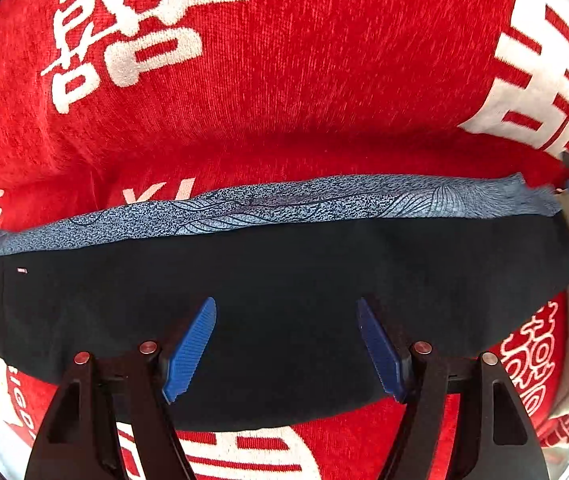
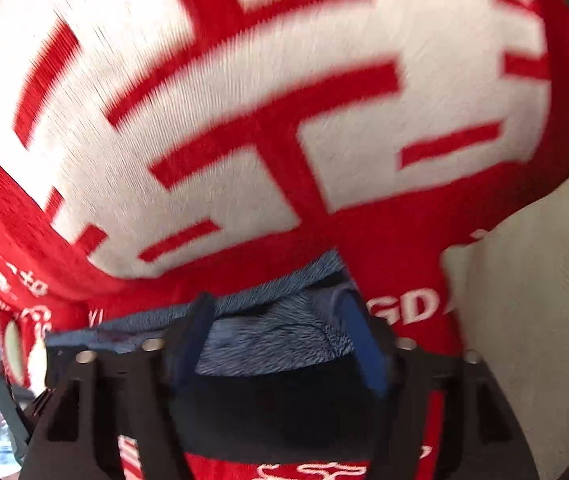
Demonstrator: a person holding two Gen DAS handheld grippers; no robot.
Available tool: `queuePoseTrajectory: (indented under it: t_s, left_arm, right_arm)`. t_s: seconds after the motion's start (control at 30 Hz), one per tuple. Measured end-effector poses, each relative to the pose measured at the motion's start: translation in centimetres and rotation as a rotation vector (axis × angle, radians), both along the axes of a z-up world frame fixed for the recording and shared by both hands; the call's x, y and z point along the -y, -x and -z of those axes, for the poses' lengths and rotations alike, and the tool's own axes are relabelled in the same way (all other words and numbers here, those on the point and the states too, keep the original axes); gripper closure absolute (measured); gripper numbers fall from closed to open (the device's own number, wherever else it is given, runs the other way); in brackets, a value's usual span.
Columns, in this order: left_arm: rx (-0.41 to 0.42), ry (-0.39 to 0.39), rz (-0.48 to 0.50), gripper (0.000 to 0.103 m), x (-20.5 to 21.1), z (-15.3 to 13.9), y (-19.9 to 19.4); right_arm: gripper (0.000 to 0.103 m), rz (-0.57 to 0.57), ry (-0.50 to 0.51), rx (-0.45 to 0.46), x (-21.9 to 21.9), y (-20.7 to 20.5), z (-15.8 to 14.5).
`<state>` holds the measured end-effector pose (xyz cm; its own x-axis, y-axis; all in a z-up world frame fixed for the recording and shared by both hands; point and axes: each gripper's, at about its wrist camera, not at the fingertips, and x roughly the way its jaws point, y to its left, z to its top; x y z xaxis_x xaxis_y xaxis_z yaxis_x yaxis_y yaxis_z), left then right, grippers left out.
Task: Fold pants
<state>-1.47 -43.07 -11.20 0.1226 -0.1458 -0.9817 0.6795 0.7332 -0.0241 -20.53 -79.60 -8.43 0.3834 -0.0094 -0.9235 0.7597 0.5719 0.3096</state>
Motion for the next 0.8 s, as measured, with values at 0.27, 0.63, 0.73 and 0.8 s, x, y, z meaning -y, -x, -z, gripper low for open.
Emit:
queuePoseTrajectory:
  t_s: [0.27, 0.63, 0.73, 0.8]
  left_arm:
    - [0.038, -0.079, 0.034, 0.029, 2.9, 5.0, 0.2]
    - [0.035, -0.062, 0.006, 0.029, 2.7, 4.7, -1.0]
    - [0.03, -0.04, -0.006, 0.029, 2.1, 3.9, -1.3]
    - [0.03, -0.033, -0.011, 0.029, 1.8, 3.9, -1.9]
  right_arm:
    - [0.075, -0.109, -0.113, -0.073, -6.3, 1.5, 3.1]
    - [0.049, -0.225, 0.078, -0.121, -6.9, -0.8, 2.8]
    - [0.049, -0.127, 0.09, -0.157, -5.3, 0.3, 3.0]
    - [0.049, -0.02, 0.069, -0.184, -3.4, 1.6, 4.0]
